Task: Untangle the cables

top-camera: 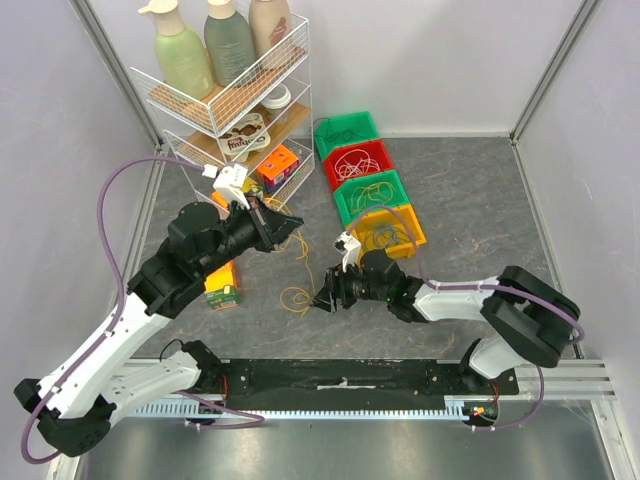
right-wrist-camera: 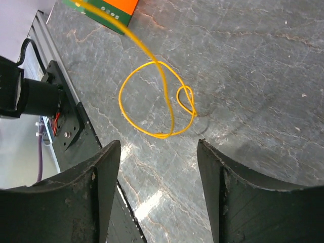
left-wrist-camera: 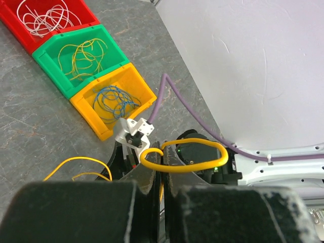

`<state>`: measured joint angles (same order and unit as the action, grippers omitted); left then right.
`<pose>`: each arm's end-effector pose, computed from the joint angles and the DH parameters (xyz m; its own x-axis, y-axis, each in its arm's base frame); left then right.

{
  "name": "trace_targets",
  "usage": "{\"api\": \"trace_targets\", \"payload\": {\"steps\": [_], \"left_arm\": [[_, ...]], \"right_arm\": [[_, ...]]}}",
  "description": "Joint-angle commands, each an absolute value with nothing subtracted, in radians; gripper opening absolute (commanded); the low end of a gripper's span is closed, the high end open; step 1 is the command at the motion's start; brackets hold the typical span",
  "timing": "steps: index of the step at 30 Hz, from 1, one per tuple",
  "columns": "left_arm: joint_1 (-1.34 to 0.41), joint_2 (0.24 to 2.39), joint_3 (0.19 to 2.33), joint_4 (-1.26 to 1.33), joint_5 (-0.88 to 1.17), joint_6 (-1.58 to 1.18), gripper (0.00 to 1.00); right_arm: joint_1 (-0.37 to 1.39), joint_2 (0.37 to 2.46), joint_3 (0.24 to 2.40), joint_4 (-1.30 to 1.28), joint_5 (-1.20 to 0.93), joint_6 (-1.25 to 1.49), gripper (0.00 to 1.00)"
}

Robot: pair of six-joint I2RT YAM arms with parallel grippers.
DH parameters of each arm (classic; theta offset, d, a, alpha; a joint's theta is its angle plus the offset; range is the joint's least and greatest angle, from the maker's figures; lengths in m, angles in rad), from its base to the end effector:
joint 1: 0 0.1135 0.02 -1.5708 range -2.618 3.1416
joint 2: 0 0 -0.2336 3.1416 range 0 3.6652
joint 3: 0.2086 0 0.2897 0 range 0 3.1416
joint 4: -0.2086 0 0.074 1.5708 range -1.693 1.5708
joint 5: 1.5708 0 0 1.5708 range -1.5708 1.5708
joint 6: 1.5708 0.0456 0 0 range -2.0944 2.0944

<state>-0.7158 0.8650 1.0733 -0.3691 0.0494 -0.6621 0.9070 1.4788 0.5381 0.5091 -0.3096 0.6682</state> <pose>0.1882 -0.1667 0.3895 -0.5208 -0.3608 -0.7737 0.4717 0.6338 -0.6131 0.1866 0.2611 0.1033 -0.7728 -0.0301 -0.6340 -0.5630 0.4937 0.6628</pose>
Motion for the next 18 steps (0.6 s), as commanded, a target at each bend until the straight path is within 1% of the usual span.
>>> {"api": "trace_targets", "payload": {"steps": [1, 2, 5, 9, 12, 18], "left_arm": [[-0.716, 0.842, 1.072, -0.367, 0.014, -0.658, 0.02], [-0.716, 0.838, 1.071, -0.370, 0.011, -0.654, 0.02], [-0.718, 0.827, 1.063, -0.380, 0.005, -0.646, 0.02], [-0.716, 0.807, 1.039, -0.403, -0.047, -0.627, 0.02], [-0.718, 0.795, 1.000, -0.416, -0.077, -0.618, 0.02], [-0.716, 0.798, 0.940, -0.425, -0.089, -0.581, 0.02]], "right_arm": [[0.911, 1.567, 0.568, 0.675, -0.273, 0.767, 0.67], [0.914, 1.592, 0.575, 0.683, -0.272, 0.773, 0.65], [0.914, 1.628, 0.591, 0.703, -0.272, 0.778, 0.44], [0.914, 1.548, 0.581, 0.684, -0.239, 0.720, 0.23], [0.913, 1.473, 0.597, 0.617, -0.232, 0.619, 0.00], [0.908, 1.342, 0.722, 0.365, -0.255, 0.457, 0.00]]}}
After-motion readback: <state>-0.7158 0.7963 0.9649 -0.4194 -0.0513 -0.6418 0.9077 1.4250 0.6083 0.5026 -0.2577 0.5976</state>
